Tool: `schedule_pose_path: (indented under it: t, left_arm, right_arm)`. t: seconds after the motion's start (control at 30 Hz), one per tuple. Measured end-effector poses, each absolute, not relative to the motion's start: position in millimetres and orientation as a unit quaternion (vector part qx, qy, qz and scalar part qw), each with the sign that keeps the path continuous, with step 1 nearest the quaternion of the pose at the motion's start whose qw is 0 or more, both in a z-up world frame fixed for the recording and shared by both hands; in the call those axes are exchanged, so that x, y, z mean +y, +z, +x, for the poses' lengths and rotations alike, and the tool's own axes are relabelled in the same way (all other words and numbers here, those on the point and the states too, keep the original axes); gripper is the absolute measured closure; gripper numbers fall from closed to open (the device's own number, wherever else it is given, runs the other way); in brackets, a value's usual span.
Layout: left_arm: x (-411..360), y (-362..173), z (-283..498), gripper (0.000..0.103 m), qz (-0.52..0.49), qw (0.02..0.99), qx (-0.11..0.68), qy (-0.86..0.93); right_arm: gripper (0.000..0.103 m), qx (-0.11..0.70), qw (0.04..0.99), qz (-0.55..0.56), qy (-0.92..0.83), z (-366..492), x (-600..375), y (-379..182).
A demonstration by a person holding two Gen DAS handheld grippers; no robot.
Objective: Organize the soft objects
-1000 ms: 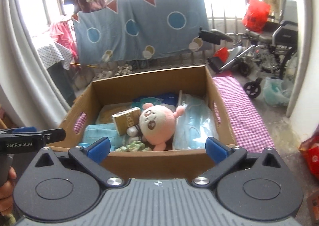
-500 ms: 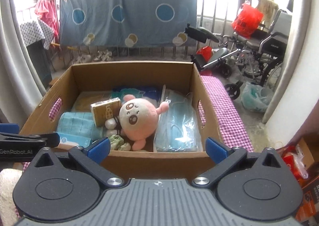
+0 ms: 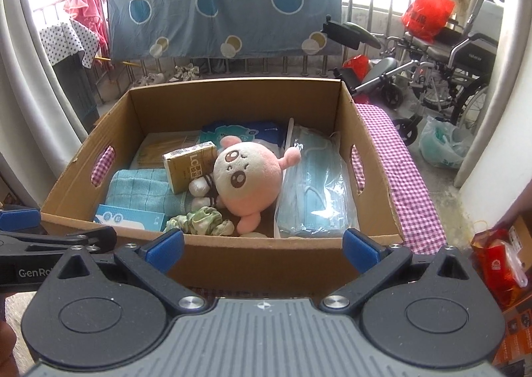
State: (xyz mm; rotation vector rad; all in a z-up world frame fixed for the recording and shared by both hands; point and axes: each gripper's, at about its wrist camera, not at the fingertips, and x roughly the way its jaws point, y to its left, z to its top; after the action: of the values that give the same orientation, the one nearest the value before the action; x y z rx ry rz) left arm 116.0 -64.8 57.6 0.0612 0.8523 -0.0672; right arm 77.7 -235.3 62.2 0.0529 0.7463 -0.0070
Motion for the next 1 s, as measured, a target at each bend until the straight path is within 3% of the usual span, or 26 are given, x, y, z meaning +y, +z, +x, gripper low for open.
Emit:
schedule_pose_path:
  t: [1.0]
  left_arm:
    - [-60.9, 58.0, 117.7, 0.001, 0.021, 0.909, 0.414, -0.038]
  right_arm:
    - [0.0, 0.369, 0.929, 0.007, -0.009, 80.6, -232.7, 64.1]
